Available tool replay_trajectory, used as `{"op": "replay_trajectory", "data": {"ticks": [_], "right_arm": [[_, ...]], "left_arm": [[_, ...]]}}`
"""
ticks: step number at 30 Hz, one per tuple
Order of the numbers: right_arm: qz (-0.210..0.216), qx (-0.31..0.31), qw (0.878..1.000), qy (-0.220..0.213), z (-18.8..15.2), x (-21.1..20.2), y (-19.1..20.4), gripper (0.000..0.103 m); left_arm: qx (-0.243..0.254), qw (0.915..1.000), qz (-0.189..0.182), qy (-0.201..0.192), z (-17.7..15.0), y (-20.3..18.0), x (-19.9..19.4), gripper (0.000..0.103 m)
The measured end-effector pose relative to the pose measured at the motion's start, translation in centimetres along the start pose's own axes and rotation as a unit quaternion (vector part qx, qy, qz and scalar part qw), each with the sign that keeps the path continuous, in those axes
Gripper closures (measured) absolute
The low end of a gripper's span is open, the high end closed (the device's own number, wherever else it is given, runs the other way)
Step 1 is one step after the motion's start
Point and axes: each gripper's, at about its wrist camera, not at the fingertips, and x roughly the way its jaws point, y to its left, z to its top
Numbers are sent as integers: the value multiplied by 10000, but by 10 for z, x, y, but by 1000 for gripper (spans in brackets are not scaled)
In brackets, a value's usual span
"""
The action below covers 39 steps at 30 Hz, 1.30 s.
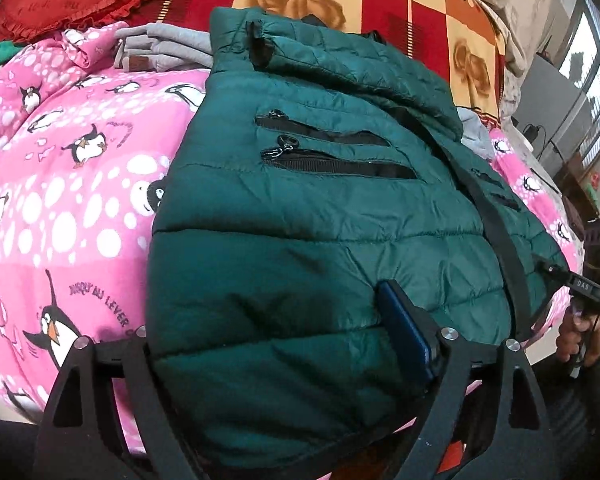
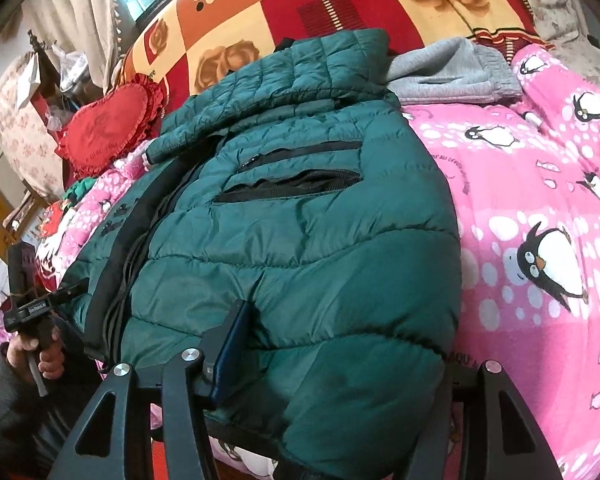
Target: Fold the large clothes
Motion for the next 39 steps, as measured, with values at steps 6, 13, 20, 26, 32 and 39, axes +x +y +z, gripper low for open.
{"op": "replay_trajectory", "data": {"ticks": [6, 13, 20, 26, 32, 39], "right_arm": [[-11, 134, 9996, -252, 0, -7, 2, 57], [-130, 63, 9985, -523, -1, -22, 11, 73], [-270, 73, 9992, -294, -4, -12, 10, 73], [-170, 351, 9987, -326, -9, -10, 2, 72], [-139, 455, 9984, -306, -11, -11, 0, 71], [-260, 206, 9991, -250, -10, -10, 6, 71]], "left_arm": [[140, 9999, 9, -27, 1, -2, 0, 16], [-189, 9997, 4, -170, 4, 8, -12, 58], [-245, 9996, -27, -109, 4, 12, -10, 59], [-276, 9995, -56, -148, 0, 9, -8, 45], [-340, 9989, -62, -309, -2, 8, -9, 45], [-156, 9996, 84, -206, -1, 3, -8, 44]]}}
